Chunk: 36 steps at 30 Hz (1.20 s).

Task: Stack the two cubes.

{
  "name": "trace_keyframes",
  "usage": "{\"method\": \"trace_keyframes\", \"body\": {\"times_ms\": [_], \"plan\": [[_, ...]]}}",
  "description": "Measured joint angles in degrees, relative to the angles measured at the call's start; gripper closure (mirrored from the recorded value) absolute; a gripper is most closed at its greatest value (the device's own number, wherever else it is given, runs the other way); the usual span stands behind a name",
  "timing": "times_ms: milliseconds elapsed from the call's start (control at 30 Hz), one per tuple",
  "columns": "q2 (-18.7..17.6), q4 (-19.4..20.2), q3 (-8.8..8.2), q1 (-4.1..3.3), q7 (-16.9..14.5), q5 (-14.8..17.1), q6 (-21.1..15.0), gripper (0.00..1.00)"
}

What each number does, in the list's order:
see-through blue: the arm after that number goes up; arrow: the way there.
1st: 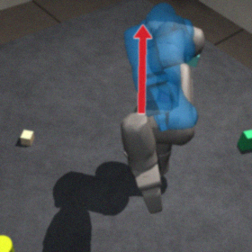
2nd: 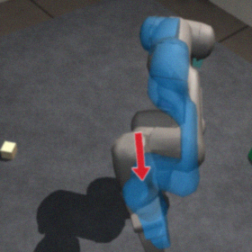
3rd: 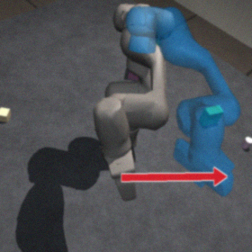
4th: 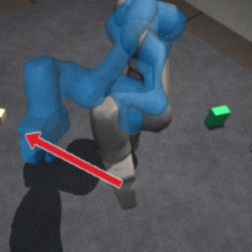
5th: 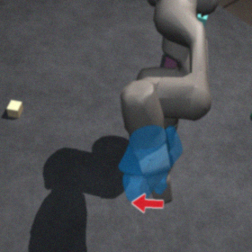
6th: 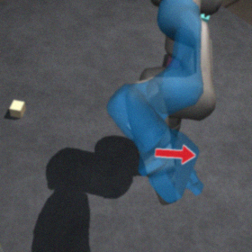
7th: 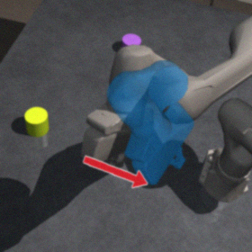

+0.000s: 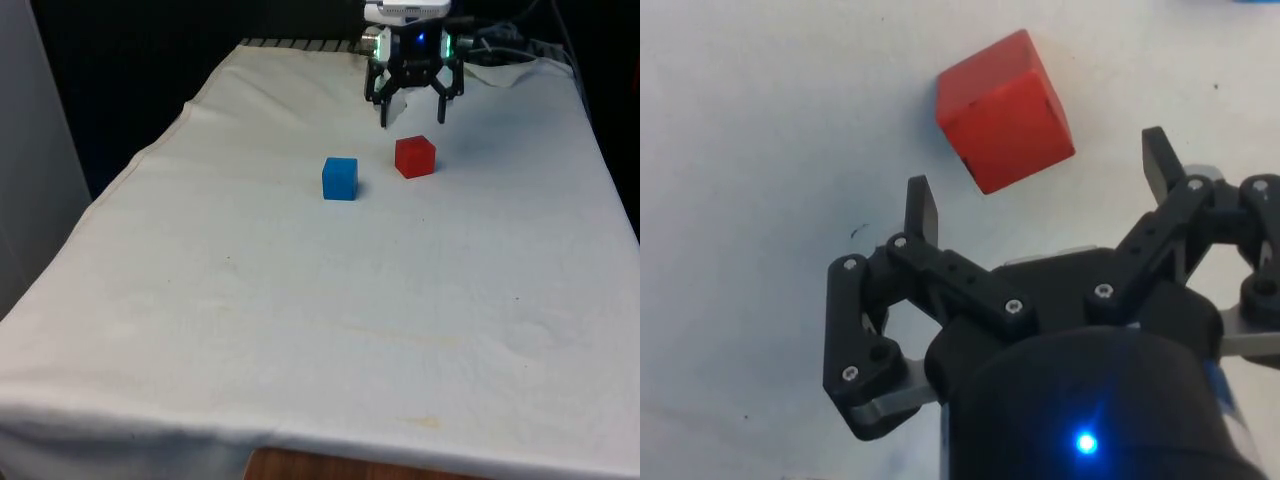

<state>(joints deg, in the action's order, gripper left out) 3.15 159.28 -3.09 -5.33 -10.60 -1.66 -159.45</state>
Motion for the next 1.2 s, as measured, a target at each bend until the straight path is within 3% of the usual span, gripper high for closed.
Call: {"method": "trace_keyframes", "body": {"times_ms": [867,933,967,1100,1200], "plan": [[-10.3,0.9,0.00,0.00,-2.5,0.0,-11.0,0.03],[-10.9,0.9,0.00,0.00,-2.6,0.0,-11.7,0.20],[-11.4,0.9,0.00,0.00,-2.7,0.0,-12.2,0.42],[-11.9,0.9,0.00,0.00,-2.8,0.0,-12.7,0.87],[-11.9,0.8,0.00,0.00,-2.8,0.0,-12.8,0.95]]}}
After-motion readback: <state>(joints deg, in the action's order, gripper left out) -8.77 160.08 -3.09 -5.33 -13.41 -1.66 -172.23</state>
